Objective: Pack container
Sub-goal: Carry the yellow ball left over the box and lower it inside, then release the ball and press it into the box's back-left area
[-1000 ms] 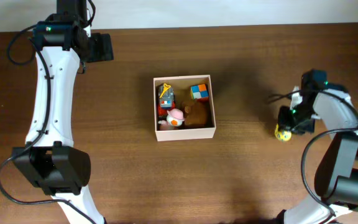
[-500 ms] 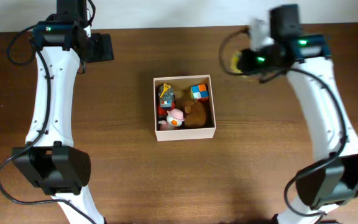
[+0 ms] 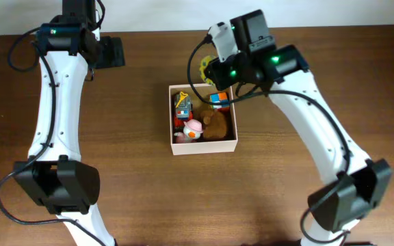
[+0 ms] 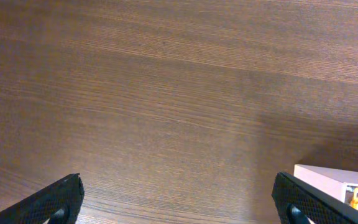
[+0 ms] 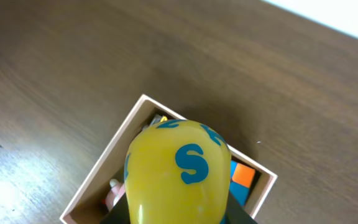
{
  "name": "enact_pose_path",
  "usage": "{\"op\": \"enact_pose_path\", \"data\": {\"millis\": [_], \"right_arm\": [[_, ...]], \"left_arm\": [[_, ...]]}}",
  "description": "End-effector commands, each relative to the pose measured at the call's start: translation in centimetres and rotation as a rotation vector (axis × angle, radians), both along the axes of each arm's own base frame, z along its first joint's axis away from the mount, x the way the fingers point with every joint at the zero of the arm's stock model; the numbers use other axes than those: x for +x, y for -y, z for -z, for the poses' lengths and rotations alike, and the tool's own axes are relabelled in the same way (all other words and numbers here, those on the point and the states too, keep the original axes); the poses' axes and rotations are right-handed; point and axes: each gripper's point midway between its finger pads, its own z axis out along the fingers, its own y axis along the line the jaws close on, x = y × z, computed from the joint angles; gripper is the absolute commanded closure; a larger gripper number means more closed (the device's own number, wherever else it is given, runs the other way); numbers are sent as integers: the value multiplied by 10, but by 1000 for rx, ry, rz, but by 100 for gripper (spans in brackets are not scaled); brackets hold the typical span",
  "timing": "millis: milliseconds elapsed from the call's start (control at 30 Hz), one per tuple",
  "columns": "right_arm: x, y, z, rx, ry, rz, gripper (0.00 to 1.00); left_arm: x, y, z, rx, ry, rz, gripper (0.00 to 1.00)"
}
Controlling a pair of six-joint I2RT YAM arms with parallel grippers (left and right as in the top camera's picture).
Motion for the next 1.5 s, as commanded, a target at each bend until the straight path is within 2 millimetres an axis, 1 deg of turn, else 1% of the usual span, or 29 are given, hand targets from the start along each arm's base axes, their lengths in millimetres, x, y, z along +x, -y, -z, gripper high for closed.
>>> {"op": "enact_pose_path", "data": {"millis": [0, 200, 333, 400, 633, 667, 700, 733, 767, 1167, 1200, 1267, 1367, 1400, 1467], "right_arm": [[5, -13, 23, -12, -35, -29, 96], [7, -19, 58, -39, -105, -41, 96], [3, -22, 77, -59, -151, -48, 96], [2, -24, 81, -65, -162, -52, 96], [-4, -24, 85, -76, -187, -58, 96], [-5, -24, 86, -77, -189, -58, 85], [-5, -24, 86, -77, -189, -58, 41], [-5, -24, 86, -76, -191, -56, 8], [-5, -24, 86, -76, -191, -55, 1], [-3, -25, 85, -72, -184, -56, 0], [-4, -25, 85, -71, -187, -57, 6], [-7, -28, 84, -57, -199, -69, 25], [-11, -32, 83, -33, -214, -86, 77], [-11, -32, 83, -32, -214, -88, 84], [-11, -32, 85, -33, -217, -88, 96]], "left_arm": [[2, -1, -3, 0, 12, -14, 1], [2, -1, -3, 0, 12, -14, 1], [2, -1, -3, 0, 12, -14, 1], [2, -1, -3, 0, 12, -14, 1], [2, -1, -3, 0, 12, -14, 1], [2, -1, -3, 0, 12, -14, 1], [2, -1, -3, 0, 12, -14, 1], [2, -1, -3, 0, 12, -14, 1], [2, -1, -3, -1, 12, -14, 1], [2, -1, -3, 0, 12, -14, 1], [2, -1, -3, -1, 12, -14, 1], [2, -1, -3, -1, 12, -14, 1], [2, -1, -3, 0, 12, -14, 1], [2, -1, -3, 0, 12, -14, 1], [2, -1, -3, 0, 12, -14, 1]]}}
